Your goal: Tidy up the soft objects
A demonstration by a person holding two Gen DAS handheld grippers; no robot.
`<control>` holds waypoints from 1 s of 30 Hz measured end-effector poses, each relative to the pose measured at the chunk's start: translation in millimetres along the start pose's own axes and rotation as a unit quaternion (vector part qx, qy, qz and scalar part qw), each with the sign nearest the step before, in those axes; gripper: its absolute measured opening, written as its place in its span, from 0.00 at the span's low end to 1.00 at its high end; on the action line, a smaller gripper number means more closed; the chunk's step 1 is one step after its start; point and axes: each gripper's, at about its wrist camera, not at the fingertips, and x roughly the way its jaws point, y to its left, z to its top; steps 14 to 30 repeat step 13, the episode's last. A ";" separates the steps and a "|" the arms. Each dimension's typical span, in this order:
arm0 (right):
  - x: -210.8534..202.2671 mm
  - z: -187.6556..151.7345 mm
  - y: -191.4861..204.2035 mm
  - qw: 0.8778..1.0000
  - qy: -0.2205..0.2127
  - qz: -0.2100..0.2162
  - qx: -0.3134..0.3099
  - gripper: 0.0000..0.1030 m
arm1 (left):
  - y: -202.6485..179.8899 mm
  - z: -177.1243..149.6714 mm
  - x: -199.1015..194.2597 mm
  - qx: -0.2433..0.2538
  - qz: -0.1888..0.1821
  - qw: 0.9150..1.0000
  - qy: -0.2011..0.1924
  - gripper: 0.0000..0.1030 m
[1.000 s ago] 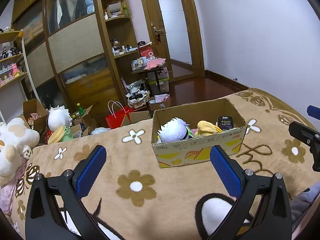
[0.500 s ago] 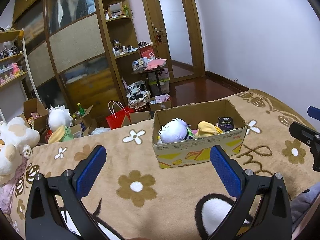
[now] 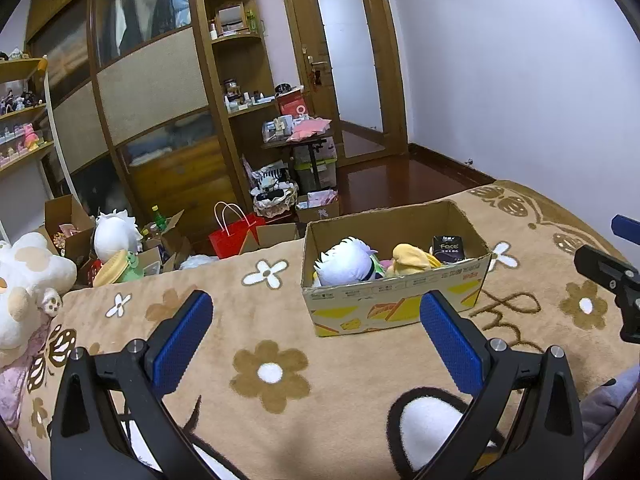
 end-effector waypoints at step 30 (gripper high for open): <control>0.0 0.0 -0.3 1.000 -0.001 0.000 0.001 1.00 | 1.3 0.3 0.3 0.004 0.002 1.000 0.005 0.99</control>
